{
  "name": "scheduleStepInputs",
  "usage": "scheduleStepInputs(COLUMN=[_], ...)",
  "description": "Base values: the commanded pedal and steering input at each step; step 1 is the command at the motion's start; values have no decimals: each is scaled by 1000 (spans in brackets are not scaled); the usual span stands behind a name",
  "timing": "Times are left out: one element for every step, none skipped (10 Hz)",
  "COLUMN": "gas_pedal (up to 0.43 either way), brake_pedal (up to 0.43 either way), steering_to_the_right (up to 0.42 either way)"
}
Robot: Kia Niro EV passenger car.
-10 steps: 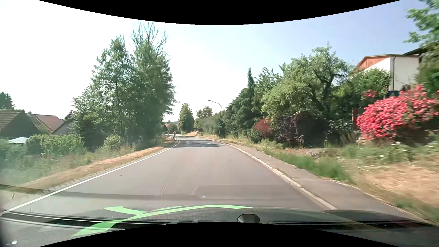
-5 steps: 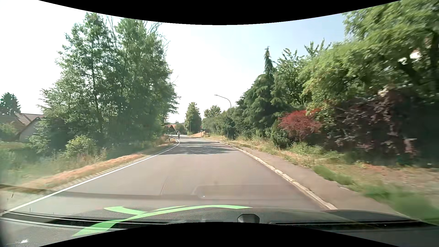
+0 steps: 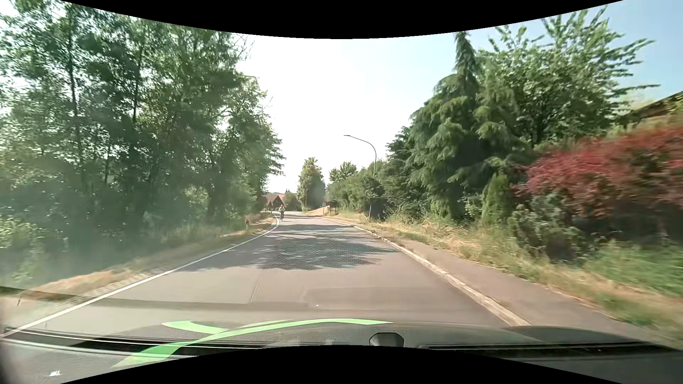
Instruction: Follow the waypoints while adhering to traffic rules and regulations
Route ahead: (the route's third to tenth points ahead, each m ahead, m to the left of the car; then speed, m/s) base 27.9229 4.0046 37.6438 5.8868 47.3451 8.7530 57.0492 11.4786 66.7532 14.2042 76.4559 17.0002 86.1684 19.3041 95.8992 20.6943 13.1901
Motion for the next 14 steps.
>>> scheduleStepInputs(gas_pedal=[79, 67, 59, 59, 59, 59, 67, 87, 98, 110, 130, 150, 150, 150], brake_pedal=[0, 0, 0, 0, 0, 0, 0, 0, 0, 0, 0, 0, 0, 0], steering_to_the_right=[-35, -35, -35, -35, -35, -35, -35, -36, -35, -35, -36, -35, -35, -35])
